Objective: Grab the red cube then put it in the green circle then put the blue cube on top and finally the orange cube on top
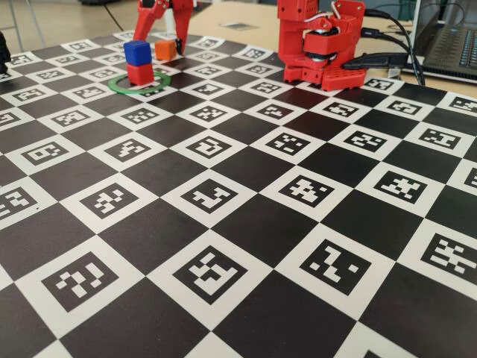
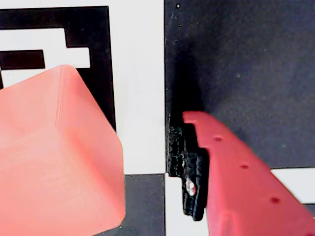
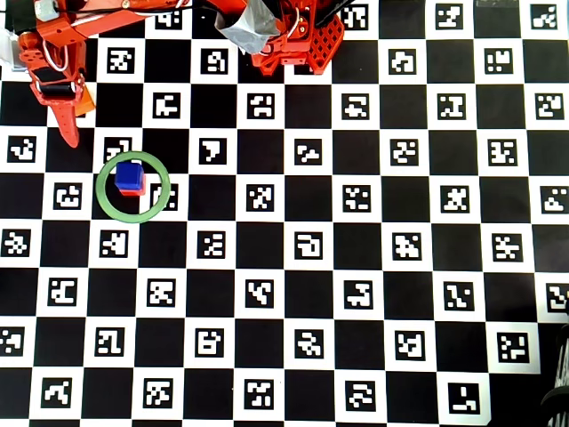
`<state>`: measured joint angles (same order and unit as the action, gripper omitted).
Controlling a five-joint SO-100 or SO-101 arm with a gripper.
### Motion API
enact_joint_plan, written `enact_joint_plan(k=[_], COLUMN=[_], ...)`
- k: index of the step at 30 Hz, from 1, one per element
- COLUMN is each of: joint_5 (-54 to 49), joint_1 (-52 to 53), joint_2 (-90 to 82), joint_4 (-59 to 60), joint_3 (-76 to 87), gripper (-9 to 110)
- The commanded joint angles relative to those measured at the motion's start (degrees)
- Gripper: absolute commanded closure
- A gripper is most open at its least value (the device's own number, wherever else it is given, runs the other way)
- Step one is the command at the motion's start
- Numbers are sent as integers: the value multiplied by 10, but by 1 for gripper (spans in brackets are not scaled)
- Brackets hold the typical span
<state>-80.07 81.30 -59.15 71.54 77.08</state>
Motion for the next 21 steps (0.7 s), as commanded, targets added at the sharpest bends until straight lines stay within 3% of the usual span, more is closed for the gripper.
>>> enact_joint_plan(k=[1,21], joint_5=[4,-22], joint_1=[-9,-14], joint_2=[-34,-36], joint_4=[-1,5], joint_3=[-41,-62], gripper=[48,48])
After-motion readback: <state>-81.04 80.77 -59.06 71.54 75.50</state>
